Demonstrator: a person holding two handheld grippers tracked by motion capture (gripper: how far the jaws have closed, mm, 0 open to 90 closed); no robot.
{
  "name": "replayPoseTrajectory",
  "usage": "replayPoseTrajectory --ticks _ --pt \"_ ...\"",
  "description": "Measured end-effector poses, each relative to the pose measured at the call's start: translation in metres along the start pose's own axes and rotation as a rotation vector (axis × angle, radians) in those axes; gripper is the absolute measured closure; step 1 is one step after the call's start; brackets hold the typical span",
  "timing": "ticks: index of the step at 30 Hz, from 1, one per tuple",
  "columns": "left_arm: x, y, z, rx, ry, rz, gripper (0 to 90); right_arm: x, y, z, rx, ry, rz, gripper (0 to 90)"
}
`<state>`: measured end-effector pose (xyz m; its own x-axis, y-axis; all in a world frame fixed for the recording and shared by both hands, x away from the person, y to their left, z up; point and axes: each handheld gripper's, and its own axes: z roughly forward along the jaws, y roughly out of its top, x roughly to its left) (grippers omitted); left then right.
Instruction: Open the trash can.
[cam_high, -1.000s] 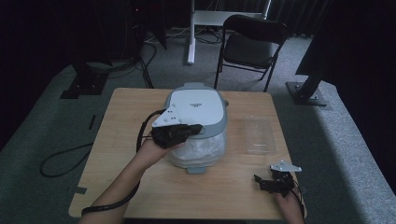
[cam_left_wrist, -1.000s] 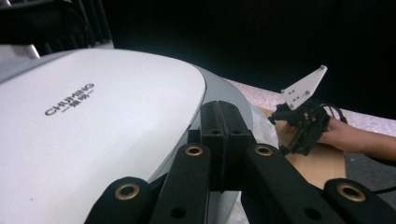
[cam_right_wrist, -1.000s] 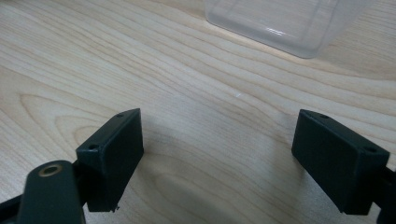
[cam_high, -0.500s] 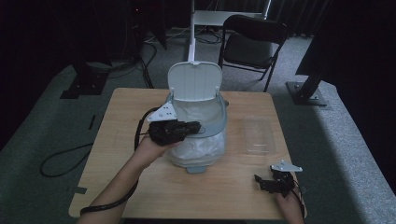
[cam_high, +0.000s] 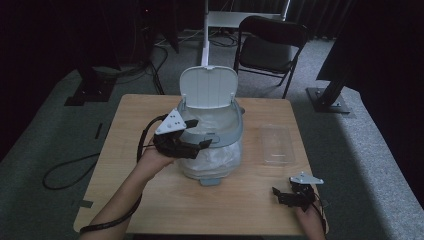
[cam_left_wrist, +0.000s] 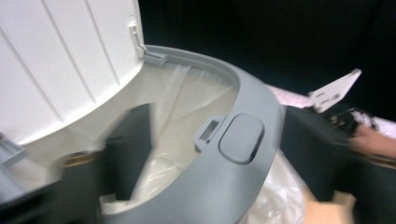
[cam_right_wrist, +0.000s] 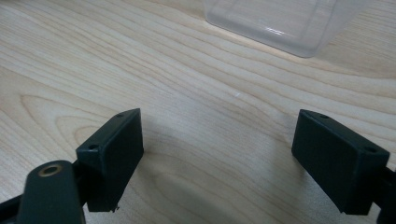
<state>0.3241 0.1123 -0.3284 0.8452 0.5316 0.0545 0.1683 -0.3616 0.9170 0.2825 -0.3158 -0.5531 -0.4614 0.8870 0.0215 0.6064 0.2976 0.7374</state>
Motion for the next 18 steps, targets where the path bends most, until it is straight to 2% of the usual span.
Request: replayPoseTrajectory --ticks 1,2,4,5,6,8,10,14,16,18 --pt "0.000 -0.001 -0.003 -0.019 -0.024 -0.018 24.7 0.000 0.000 0.000 0.000 0.000 0.001 15.9" --pt "0.000 -0.001 -0.003 -0.021 -0.021 -0.018 18.4 0.000 0.000 0.000 -0.001 0.001 0.001 15.9" --pt "0.000 -0.001 -0.006 -0.032 -0.031 -0.015 16.8 0.000 0.000 0.000 0.000 0.000 0.001 16.0" --pt "0.000 -0.001 -0.006 -0.032 -0.042 -0.032 16.5 0.000 0.000 0.000 0.001 -0.001 -0.001 15.9" --pt "0.000 -0.001 -0.006 -0.026 -0.034 -0.040 10.4 0.000 0.000 0.000 0.001 -0.002 -0.002 15.9" --pt "0.001 -0.002 -0.008 -0.025 -0.009 -0.028 7.7 0.000 0.000 0.000 0.000 0.000 0.000 15.9" --pt "0.003 -0.003 -0.009 -0.022 -0.007 -0.054 0.5 0.000 0.000 0.000 -0.001 0.001 0.001 15.9" --pt "0.005 -0.005 -0.013 -0.020 0.031 -0.056 0.5 0.000 0.000 0.000 -0.001 0.001 0.002 15.9" --pt "0.005 -0.007 -0.015 -0.026 0.041 -0.035 0.5 0.000 0.000 0.000 -0.001 0.002 0.003 15.9" --pt "0.005 -0.008 -0.015 -0.011 0.052 -0.030 0.6 0.000 0.000 0.000 -0.001 0.002 0.003 15.9"
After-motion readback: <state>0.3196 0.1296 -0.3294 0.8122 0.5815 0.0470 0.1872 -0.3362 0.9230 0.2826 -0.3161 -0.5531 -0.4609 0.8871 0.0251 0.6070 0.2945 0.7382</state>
